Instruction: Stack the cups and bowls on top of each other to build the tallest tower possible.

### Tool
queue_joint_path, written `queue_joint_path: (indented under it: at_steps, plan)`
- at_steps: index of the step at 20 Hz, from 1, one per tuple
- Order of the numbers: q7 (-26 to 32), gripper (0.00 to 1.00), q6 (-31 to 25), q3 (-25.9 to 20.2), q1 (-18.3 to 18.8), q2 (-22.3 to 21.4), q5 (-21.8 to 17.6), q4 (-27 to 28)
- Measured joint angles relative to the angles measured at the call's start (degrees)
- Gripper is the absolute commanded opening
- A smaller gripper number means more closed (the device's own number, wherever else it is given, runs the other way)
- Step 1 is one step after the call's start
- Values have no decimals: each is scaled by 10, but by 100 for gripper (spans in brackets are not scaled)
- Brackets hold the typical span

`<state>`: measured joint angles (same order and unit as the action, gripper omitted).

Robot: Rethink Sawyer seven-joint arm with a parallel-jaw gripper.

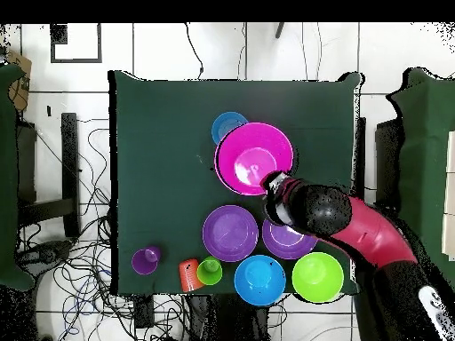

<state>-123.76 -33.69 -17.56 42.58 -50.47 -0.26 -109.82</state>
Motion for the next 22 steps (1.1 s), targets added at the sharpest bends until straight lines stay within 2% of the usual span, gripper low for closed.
queue_joint_path:
  at_steps: [3, 6, 9, 11, 15, 22]
  plan:
    - [0, 0, -74, -4, 2, -54, 34, -13]
    - [0, 0, -124, -5, 2, -92, 56, -18]
    - [0, 0, -145, -6, -1, -117, 71, -17]
    - [0, 0, -138, -6, -7, -120, 74, -14]
    - [0, 0, -94, -6, -27, -92, 74, 6]
    - [0, 0, 24, -6, -54, 1, 74, 55]
